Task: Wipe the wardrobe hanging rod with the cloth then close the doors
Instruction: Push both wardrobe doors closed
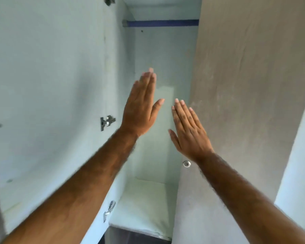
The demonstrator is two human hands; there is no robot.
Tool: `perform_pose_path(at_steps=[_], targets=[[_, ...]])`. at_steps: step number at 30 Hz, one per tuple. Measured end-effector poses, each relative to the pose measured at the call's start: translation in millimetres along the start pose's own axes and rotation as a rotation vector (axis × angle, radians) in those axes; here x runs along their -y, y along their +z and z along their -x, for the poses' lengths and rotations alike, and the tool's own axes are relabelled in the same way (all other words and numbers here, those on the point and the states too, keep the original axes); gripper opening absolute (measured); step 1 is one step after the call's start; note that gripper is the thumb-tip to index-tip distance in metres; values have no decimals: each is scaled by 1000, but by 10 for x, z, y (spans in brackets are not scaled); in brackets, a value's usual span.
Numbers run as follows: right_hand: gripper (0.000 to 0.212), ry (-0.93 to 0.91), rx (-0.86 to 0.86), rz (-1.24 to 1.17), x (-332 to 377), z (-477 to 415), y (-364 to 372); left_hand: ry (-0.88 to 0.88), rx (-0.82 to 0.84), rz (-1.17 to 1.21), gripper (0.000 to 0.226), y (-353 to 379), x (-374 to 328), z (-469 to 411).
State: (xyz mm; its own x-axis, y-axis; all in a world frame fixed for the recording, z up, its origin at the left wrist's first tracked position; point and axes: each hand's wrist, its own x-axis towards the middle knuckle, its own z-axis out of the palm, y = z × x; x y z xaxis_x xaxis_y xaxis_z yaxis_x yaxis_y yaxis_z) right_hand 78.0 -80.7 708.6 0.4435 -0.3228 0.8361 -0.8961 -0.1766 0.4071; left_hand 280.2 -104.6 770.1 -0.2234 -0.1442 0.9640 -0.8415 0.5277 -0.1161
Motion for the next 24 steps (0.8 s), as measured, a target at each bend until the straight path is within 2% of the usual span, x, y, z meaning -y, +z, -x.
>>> perform_pose_path(at_steps=[6,8,12,15,17,19,24], targets=[[62,-313,-228,-235,1039,-1066,-387,-416,-364,-13,68,-1414,481,928],[60,-415,-269,-292,1458,-1408,-577,-520,-413,-52,69,-1725,608,1334],[61,-637,-326,-344,2183,-2005,-976,-797,-361,-116,72,-2005,926,1879],[68,-790,-224,-244,2578,-2231,-1147,-963,-227,-35,80,-1991,1043,1964],[69,-799,-122,-149,2706,-2278,-1128,-1013,-179,16,97,-1909,985,1964],[69,-770,-60,-116,2715,-2255,-1091,-1059,-212,51,112,-1842,911,1950],[70,-751,-116,-98,2450,-2107,-1109,-1046,-264,132,110,-1756,668,1952]])
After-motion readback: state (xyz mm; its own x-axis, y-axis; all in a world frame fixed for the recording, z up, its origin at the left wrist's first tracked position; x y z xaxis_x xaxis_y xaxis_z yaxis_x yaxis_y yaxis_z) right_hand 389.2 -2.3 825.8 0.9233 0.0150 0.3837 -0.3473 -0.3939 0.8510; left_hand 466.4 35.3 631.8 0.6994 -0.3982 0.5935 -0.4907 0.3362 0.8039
